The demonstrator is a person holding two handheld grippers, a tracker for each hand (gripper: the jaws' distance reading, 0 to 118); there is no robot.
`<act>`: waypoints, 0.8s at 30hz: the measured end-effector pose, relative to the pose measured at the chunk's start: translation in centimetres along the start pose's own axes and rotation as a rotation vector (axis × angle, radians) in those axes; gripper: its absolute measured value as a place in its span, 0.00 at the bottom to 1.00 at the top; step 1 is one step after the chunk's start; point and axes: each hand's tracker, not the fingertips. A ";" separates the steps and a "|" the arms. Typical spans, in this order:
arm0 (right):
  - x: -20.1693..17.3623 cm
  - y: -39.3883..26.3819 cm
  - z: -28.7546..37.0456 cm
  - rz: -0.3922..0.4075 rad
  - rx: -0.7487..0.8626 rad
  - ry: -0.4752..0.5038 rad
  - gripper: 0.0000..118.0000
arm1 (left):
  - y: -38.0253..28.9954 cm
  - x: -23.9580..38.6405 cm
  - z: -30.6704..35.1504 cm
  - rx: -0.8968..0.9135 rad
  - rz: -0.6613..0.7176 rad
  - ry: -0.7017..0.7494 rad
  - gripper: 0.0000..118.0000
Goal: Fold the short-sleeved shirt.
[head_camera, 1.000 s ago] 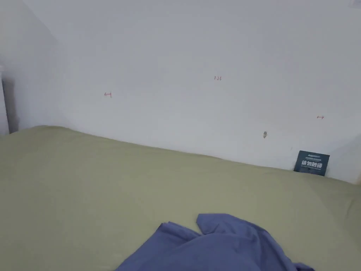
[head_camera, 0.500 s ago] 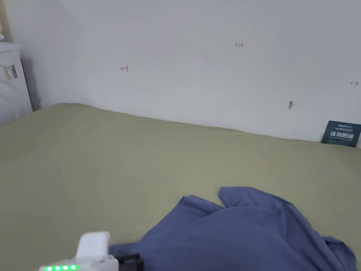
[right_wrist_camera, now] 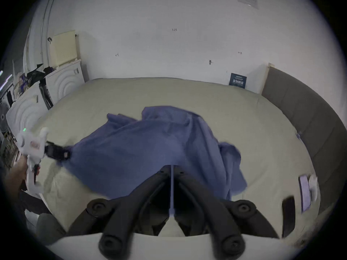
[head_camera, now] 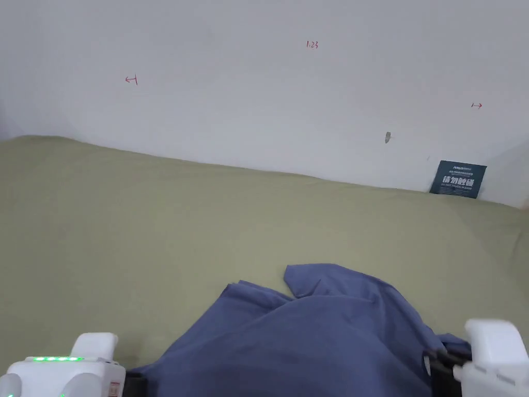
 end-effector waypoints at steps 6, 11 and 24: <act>4.6 9.7 -11.9 0.134 -0.154 -0.005 0.66 | -0.3 0.3 1.3 0.045 -0.069 -0.089 0.01; 6.4 15.2 -21.9 0.182 -0.279 0.020 0.66 | -0.5 0.3 1.0 0.029 -0.043 -0.082 0.01; 5.8 13.8 -32.3 0.299 -0.441 0.132 0.53 | -0.3 0.0 0.3 0.030 -0.069 -0.079 0.01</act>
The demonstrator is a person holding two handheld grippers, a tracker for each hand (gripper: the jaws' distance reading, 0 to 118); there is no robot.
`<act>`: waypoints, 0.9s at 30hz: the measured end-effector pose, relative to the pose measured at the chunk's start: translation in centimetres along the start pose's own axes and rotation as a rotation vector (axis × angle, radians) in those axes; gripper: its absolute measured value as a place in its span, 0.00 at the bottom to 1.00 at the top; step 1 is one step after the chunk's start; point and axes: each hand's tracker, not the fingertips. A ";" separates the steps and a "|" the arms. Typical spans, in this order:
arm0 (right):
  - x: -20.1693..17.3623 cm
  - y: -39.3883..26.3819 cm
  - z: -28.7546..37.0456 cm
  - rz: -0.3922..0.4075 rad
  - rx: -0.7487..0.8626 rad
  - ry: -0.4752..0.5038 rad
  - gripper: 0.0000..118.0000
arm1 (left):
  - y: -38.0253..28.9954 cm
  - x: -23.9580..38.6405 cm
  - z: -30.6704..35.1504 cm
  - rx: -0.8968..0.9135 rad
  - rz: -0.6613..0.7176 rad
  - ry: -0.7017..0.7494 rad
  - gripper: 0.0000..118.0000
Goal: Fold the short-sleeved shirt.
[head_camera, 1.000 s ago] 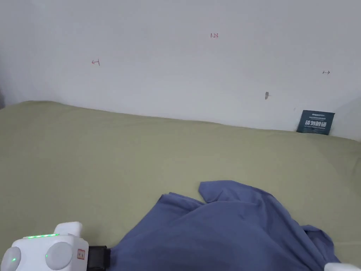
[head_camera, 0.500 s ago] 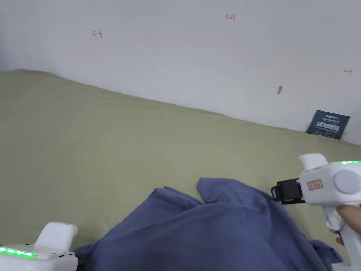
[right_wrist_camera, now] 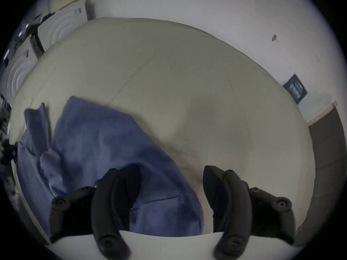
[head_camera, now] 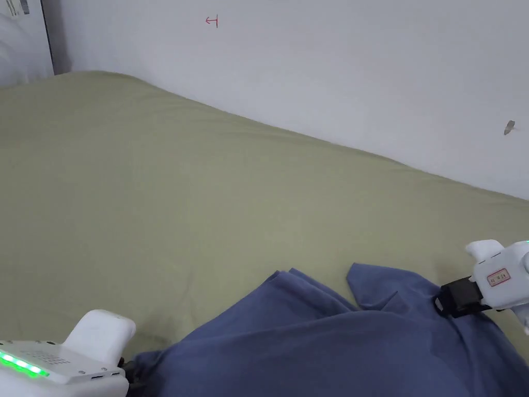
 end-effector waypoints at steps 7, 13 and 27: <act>-2.1 -1.2 4.2 0.070 0.079 -0.009 0.02 | 0.1 -0.7 -0.1 0.005 0.037 -0.030 0.01; -3.1 -1.1 12.4 -0.007 0.370 -0.063 0.02 | 2.1 -1.8 2.6 0.102 0.085 -0.075 0.01; -0.4 2.8 32.5 -0.104 0.778 -0.290 0.02 | 22.3 0.3 12.3 0.407 -0.139 -0.040 0.01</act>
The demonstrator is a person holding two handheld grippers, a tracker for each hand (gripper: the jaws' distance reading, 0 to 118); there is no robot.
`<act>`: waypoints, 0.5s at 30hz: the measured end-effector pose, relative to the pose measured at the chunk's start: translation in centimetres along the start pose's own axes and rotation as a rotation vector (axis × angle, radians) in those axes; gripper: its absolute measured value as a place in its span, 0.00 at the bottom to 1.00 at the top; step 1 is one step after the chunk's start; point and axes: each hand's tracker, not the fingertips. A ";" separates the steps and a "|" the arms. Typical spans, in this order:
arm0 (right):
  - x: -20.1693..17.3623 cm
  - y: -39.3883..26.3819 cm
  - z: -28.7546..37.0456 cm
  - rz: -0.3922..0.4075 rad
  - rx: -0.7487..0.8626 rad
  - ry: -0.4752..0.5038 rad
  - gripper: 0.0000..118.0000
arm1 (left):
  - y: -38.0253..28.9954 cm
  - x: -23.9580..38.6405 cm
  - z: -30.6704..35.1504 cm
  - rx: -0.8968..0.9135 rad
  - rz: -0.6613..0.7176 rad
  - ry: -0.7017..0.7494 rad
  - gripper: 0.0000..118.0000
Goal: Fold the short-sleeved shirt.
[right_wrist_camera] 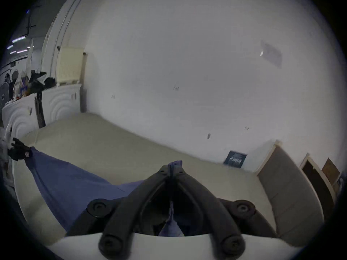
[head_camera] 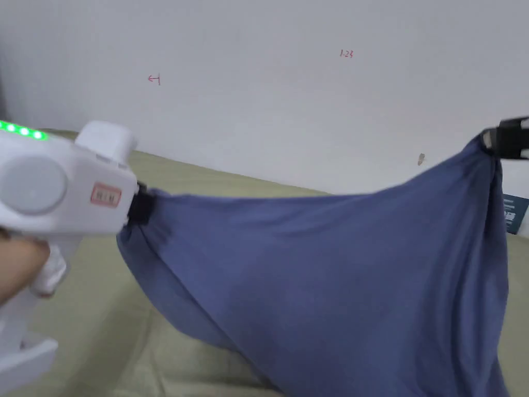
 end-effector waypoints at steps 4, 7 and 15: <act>1.7 3.6 1.6 -0.046 0.077 -0.063 0.02 | 6.9 -0.5 -1.3 0.060 -0.045 0.036 0.01; 4.6 5.5 1.3 -0.058 0.123 -0.117 0.02 | 11.8 -0.9 -2.2 0.097 -0.039 0.071 0.01; 8.5 10.4 1.5 -0.066 0.239 -0.225 0.02 | 20.5 -1.0 -4.0 0.228 -0.105 0.204 0.01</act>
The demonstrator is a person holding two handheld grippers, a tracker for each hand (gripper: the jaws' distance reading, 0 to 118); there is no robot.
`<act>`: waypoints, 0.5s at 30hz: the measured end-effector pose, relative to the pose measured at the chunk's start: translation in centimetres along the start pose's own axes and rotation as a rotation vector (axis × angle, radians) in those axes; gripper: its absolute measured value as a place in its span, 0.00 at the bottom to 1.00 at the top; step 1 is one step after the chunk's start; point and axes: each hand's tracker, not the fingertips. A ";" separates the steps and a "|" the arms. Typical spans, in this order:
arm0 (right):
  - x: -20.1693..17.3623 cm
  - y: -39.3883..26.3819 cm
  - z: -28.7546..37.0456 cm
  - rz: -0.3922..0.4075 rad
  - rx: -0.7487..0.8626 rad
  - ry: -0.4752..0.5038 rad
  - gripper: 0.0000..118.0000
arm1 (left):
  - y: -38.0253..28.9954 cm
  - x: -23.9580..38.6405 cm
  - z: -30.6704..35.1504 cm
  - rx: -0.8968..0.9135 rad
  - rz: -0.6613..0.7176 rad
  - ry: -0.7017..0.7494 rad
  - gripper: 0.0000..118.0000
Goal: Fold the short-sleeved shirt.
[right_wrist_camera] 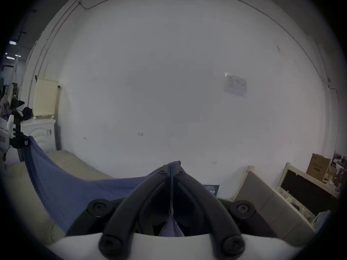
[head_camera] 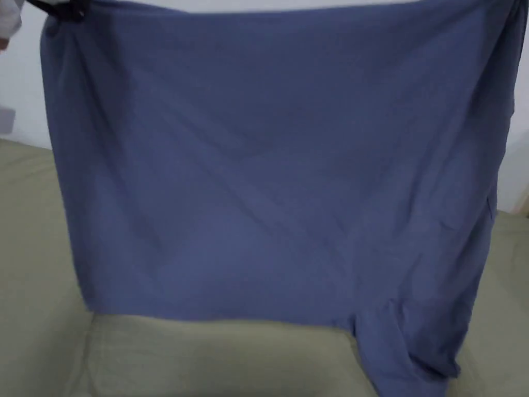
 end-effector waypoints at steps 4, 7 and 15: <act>0.6 3.0 0.0 0.021 0.067 0.003 0.02 | 2.6 -0.1 -0.3 0.044 -0.006 0.042 0.01; 0.3 4.7 1.0 0.030 0.110 -0.008 0.02 | 3.8 0.0 0.2 0.079 -0.010 0.062 0.01; 0.3 5.4 2.4 0.005 0.123 0.014 0.02 | 4.2 -0.7 1.2 0.108 -0.035 0.068 0.01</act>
